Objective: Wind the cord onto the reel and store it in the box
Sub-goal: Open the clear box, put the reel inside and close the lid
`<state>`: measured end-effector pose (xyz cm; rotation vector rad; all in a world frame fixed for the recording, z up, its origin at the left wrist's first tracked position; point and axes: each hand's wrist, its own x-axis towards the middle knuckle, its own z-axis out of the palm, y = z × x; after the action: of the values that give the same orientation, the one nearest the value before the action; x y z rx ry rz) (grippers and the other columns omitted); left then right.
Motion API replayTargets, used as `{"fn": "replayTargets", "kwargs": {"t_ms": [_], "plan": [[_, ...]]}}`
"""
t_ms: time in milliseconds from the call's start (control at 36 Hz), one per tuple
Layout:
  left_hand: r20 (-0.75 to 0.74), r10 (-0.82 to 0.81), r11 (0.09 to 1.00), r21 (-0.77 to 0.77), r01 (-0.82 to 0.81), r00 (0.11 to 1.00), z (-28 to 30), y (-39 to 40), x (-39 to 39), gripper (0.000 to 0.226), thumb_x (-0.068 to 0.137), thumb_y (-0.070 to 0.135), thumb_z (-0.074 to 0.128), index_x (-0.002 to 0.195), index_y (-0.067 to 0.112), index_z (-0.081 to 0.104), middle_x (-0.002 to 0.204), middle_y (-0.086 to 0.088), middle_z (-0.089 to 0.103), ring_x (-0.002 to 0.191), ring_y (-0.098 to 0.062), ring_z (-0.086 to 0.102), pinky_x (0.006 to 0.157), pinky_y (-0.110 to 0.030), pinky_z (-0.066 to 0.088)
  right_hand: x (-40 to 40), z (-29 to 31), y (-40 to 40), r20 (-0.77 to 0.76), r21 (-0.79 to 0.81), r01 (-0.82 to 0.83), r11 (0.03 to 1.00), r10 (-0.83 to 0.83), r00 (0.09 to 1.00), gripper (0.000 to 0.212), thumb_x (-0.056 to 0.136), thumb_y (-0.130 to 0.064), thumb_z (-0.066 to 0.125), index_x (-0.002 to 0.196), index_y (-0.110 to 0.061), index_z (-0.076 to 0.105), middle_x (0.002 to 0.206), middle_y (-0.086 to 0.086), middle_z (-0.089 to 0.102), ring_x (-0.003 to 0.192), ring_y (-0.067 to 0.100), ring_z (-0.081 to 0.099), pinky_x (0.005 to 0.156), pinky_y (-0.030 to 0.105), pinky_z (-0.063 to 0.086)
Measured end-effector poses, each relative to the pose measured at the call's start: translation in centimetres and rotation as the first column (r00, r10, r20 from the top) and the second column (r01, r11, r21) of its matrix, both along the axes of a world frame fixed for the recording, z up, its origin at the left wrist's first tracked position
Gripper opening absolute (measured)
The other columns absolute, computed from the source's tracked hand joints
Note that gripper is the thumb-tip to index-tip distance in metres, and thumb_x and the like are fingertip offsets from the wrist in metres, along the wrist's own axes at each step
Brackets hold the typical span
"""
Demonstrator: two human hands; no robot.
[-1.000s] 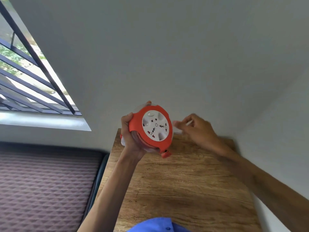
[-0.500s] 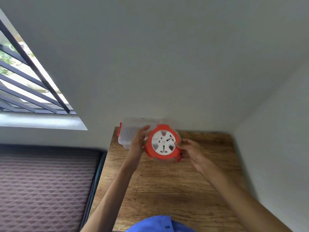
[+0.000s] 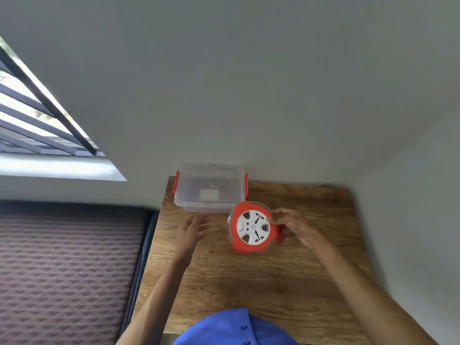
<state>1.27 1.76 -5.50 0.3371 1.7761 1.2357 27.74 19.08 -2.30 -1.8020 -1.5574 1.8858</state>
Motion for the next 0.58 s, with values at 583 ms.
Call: {"fn": "replayTargets", "kwargs": {"t_ms": [583], "plan": [[-0.251, 0.416, 0.9, -0.026, -0.436, 0.874, -1.0, 2.8, -6.7, 0.015, 0.098, 0.037, 0.073, 0.097, 0.022, 0.067, 0.097, 0.004, 0.068, 0.087, -0.011, 0.063, 0.094, -0.043, 0.059, -3.2, -4.0, 2.2, 0.295, 0.362, -0.125, 0.924, 0.014, 0.955, 0.043, 0.092, -0.03, 0.083, 0.129, -0.009, 0.074, 0.124, 0.009, 0.078, 0.11, 0.025, 0.075, 0.098, 0.047, 0.061]]}}
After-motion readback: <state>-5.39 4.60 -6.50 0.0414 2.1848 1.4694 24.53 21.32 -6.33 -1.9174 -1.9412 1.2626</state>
